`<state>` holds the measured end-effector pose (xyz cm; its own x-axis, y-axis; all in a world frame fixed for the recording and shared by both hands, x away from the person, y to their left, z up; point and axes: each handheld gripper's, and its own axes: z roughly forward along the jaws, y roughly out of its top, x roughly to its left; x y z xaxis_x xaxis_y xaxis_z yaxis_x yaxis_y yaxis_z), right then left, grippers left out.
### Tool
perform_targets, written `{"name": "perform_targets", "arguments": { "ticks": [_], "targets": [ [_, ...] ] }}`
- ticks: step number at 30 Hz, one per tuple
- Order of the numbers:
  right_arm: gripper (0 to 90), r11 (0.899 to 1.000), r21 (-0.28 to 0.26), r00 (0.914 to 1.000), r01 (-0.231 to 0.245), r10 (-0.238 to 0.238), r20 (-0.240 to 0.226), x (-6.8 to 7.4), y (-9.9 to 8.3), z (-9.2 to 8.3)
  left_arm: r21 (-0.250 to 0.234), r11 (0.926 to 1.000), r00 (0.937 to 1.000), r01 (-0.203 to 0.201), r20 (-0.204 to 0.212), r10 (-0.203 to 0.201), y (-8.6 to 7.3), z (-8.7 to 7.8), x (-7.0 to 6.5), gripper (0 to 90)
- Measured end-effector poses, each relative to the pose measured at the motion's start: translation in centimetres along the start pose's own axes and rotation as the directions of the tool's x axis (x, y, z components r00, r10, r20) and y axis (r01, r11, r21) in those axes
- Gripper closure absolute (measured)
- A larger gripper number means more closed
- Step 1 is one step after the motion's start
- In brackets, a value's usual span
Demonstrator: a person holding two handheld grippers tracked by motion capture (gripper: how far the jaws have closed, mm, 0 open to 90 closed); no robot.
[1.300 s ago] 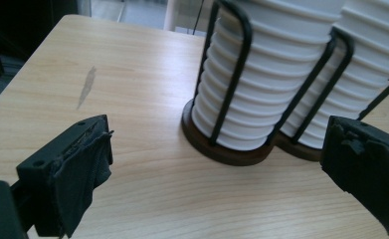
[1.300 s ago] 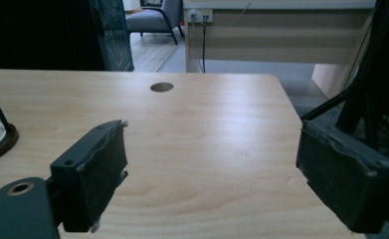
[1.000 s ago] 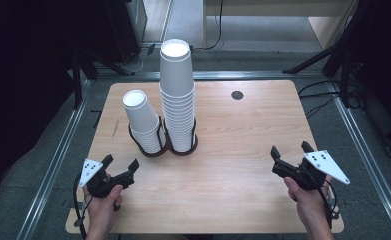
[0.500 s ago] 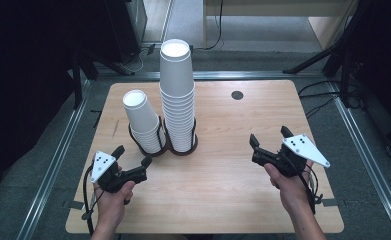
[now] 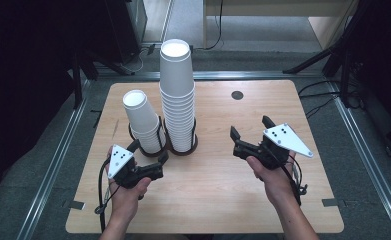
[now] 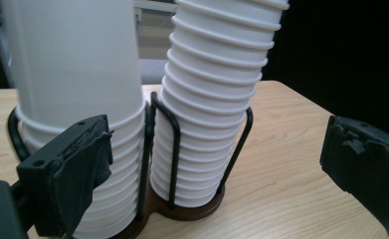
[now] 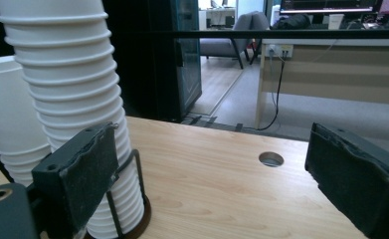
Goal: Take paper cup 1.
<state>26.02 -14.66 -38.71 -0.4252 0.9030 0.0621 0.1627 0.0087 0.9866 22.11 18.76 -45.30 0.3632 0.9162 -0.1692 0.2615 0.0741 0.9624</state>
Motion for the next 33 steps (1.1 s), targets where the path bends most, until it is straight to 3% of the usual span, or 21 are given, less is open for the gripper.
{"name": "perform_targets", "arguments": {
  "ticks": [4, 10, 19, 26, 33],
  "targets": [
    [4.8, 1.0, 0.005, 0.9998, 0.015, -0.015, -0.01, 0.9, 0.9, 0.5, -0.004, 0.9996, 0.9996, -0.029, -0.003, 0.028, 0.8, 0.7, -0.9, 0.2],
    [3.6, 1.0, 0.012, 0.9989, 0.017, -0.016, -0.044, 2.4, 1.9, 1.2, -0.02, 0.9996, 0.9998, -0.021, -0.001, 0.021, 1.5, 1.7, -1.7, 0.2],
    [3.4, 1.0, 0.001, 0.9975, 0.021, -0.021, -0.067, 4.5, 3.9, 2.6, -0.013, 0.9968, 0.9964, -0.079, -0.033, 0.078, 2.4, 4.0, -3.2, 0.2],
    [3.4, 1.0, -0.016, 0.9954, 0.02, -0.021, -0.093, 6.1, 5.3, 3.8, -0.034, 0.9969, 0.9966, -0.071, -0.045, 0.07, 3.2, 5.3, -3.3, 0.2],
    [3.0, 1.0, -0.011, 0.9909, 0.012, -0.013, -0.134, 8.3, 7.4, 6.7, -0.047, 0.9977, 0.9968, -0.048, -0.067, 0.045, 3.7, 7.8, -3.2, 0.2]
  ]
}}
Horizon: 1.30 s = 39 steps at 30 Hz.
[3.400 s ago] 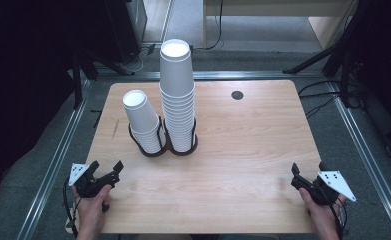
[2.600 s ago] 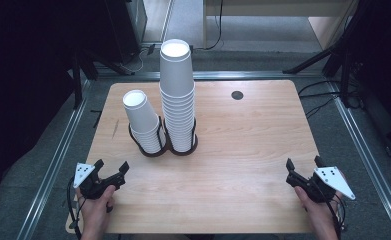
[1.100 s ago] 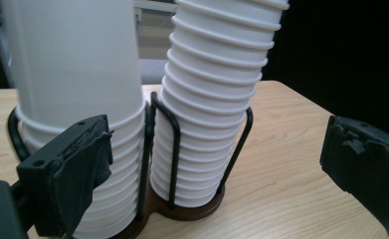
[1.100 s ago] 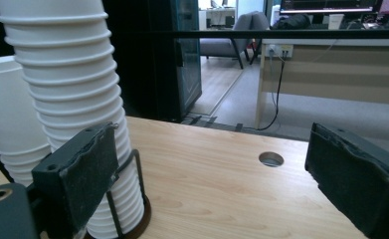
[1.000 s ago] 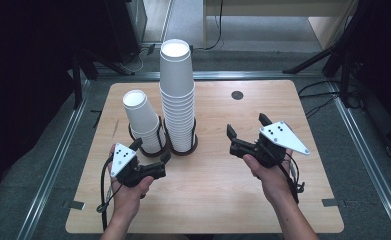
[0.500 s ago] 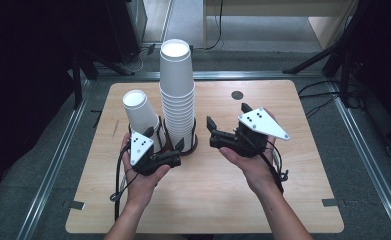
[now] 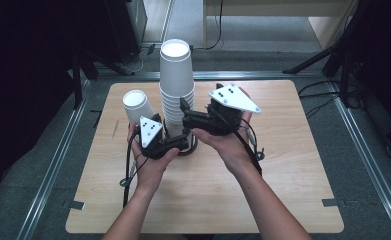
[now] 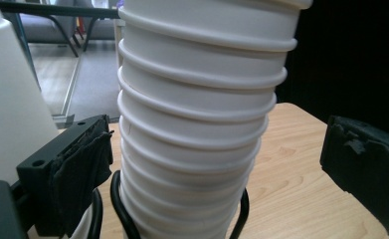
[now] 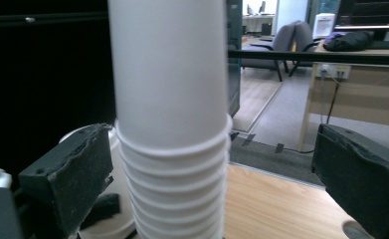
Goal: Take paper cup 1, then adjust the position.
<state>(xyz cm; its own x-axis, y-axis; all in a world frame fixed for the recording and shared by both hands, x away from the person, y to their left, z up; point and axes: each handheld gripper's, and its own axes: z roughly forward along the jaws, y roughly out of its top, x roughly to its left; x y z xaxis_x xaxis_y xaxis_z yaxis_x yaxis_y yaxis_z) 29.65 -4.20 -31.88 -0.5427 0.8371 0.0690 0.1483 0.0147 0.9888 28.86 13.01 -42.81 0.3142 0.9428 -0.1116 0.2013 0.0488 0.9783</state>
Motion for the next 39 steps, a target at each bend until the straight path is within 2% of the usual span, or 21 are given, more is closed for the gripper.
{"name": "perform_targets", "arguments": {
  "ticks": [4, 8, 9, 14, 23, 26, 30, 32, 39],
  "targets": [
    [3.0, 1.0, 0.006, 0.9999, 0.013, -0.013, -0.001, 0.7, 0.8, 1.6, -0.011, 0.9999, 0.9998, -0.002, -0.02, 0.002, 0.0, 0.8, -0.1, 0.2],
    [3.0, 1.0, 0.004, 0.9999, 0.006, -0.006, -0.009, 1.0, 1.2, 2.9, -0.016, 0.9999, 0.9998, 0.006, -0.021, -0.007, -0.1, 1.3, -0.2, 0.2],
    [3.0, 1.0, 0.009, 0.9999, 0.008, -0.008, -0.011, 1.0, 1.3, 3.1, -0.011, 0.9999, 0.9997, -0.003, -0.023, 0.003, -0.1, 1.4, -0.3, 0.2],
    [3.0, 0.999, 0.032, 0.9987, -0.029, 0.031, -0.041, 0.9, 1.3, 4.5, -0.013, 0.9999, 0.9996, 0.006, -0.029, -0.006, -0.3, 1.7, -0.3, 0.2],
    [3.6, 0.999, 0.04, 0.9988, -0.029, 0.031, -0.038, 1.4, 1.3, 6.0, -0.003, 0.9999, 0.9988, 0.014, -0.046, -0.014, -0.5, 2.4, 0.0, 0.2],
    [4.3, 0.999, 0.053, 0.9991, -0.014, 0.016, -0.039, 1.7, 1.0, 6.9, -0.004, 1.0, 0.9985, 0.008, -0.054, -0.008, -0.5, 2.7, 0.0, 0.2],
    [6.4, 0.997, 0.052, 0.9984, -0.052, 0.053, -0.02, 1.5, 0.9, 7.8, -0.001, 1.0, 0.998, 0.003, -0.063, -0.003, -0.5, 2.9, 0.0, 0.2],
    [8.0, 0.996, 0.054, 0.9973, -0.067, 0.068, -0.027, 1.4, 0.9, 8.1, -0.002, 1.0, 0.9979, 0.006, -0.065, -0.006, -0.6, 2.9, 0.0, 0.2],
    [11.1, 0.998, 0.038, 0.9983, -0.042, 0.044, -0.039, 1.4, 0.9, 8.1, -0.01, 0.9999, 0.9973, -0.008, -0.073, 0.007, -0.8, 2.9, 0.0, 4.1]
  ]
}}
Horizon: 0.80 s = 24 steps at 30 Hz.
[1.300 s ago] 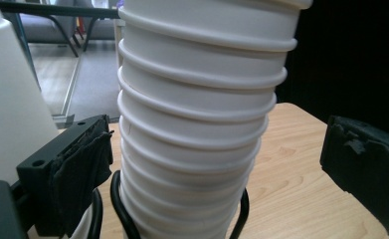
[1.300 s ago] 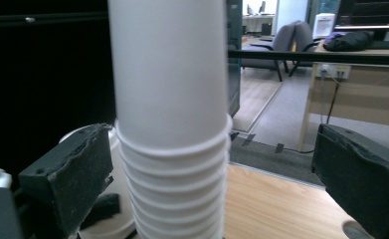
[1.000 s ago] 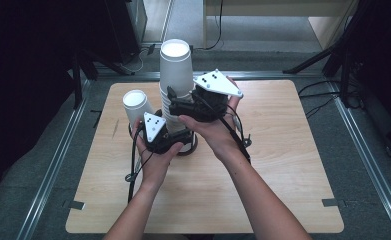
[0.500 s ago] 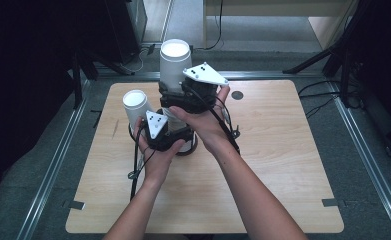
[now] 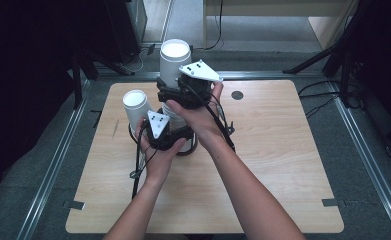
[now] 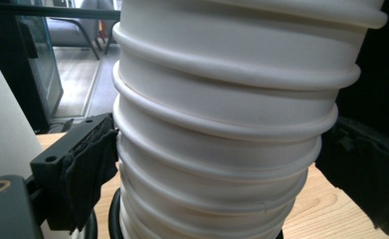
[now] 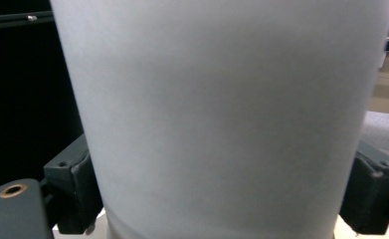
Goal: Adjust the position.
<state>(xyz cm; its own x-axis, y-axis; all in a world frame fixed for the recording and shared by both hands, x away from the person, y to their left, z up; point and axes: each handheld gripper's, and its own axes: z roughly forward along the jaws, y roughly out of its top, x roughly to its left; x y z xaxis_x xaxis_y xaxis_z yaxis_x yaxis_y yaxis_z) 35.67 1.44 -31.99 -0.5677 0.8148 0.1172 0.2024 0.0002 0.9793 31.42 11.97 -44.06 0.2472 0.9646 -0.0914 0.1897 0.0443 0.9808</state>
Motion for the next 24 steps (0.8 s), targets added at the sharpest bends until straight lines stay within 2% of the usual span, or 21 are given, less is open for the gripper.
{"name": "perform_targets", "arguments": {
  "ticks": [10, 15, 24],
  "targets": [
    [10.9, 1.0, -0.007, 1.0, 0.002, -0.002, 0.006, 0.1, 0.1, 0.0, -0.006, 0.9999, 0.9999, 0.011, 0.007, -0.011, 0.0, -0.1, 0.1, 4.7],
    [11.0, 1.0, -0.028, 0.9999, -0.014, 0.014, -0.003, 0.1, 0.8, -0.2, -0.007, 0.9998, 0.9998, 0.017, 0.008, -0.017, 0.1, -0.2, 0.1, 5.1],
    [11.3, 0.998, -0.055, 0.9999, -0.004, 0.003, -0.01, 0.1, 1.8, -0.5, -0.006, 0.9999, 0.9999, 0.012, 0.012, -0.012, 0.1, -0.3, 0.2, 5.4]
  ]
}}
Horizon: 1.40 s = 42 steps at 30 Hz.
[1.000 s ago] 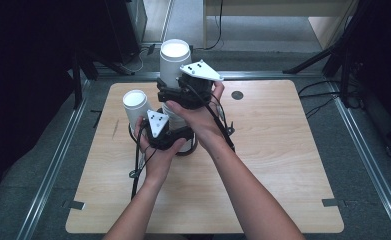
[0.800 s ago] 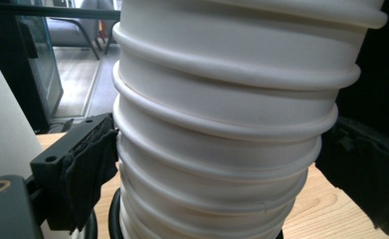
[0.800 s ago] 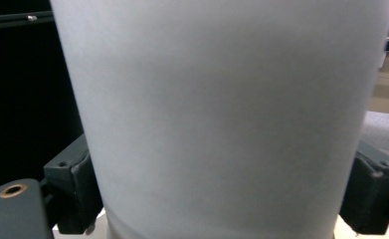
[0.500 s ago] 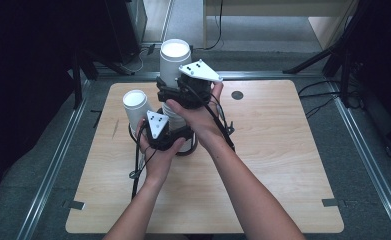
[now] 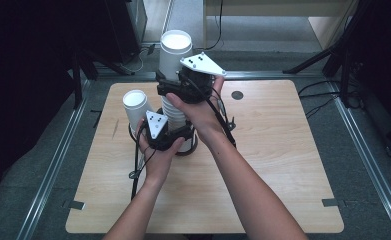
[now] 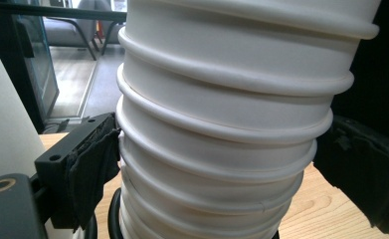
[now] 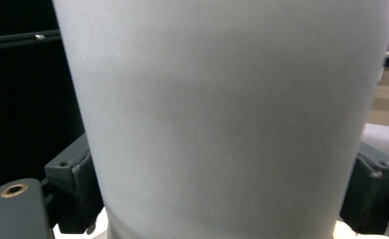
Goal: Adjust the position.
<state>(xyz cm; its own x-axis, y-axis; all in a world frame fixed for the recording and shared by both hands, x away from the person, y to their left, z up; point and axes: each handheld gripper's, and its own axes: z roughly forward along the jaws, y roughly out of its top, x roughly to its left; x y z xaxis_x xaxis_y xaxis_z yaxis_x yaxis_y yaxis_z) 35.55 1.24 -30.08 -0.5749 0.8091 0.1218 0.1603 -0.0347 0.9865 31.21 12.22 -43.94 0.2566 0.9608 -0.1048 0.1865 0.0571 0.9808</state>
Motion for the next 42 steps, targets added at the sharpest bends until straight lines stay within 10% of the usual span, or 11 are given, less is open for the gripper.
{"name": "perform_targets", "arguments": {
  "ticks": [42],
  "targets": [
    [14.1, 0.999, 0.035, 0.9999, -0.015, 0.015, -0.006, -0.1, -0.1, -0.5, -0.008, 0.9999, 0.9999, -0.015, 0.008, 0.015, 0.0, -0.5, 0.1, 7.3]
  ]
}}
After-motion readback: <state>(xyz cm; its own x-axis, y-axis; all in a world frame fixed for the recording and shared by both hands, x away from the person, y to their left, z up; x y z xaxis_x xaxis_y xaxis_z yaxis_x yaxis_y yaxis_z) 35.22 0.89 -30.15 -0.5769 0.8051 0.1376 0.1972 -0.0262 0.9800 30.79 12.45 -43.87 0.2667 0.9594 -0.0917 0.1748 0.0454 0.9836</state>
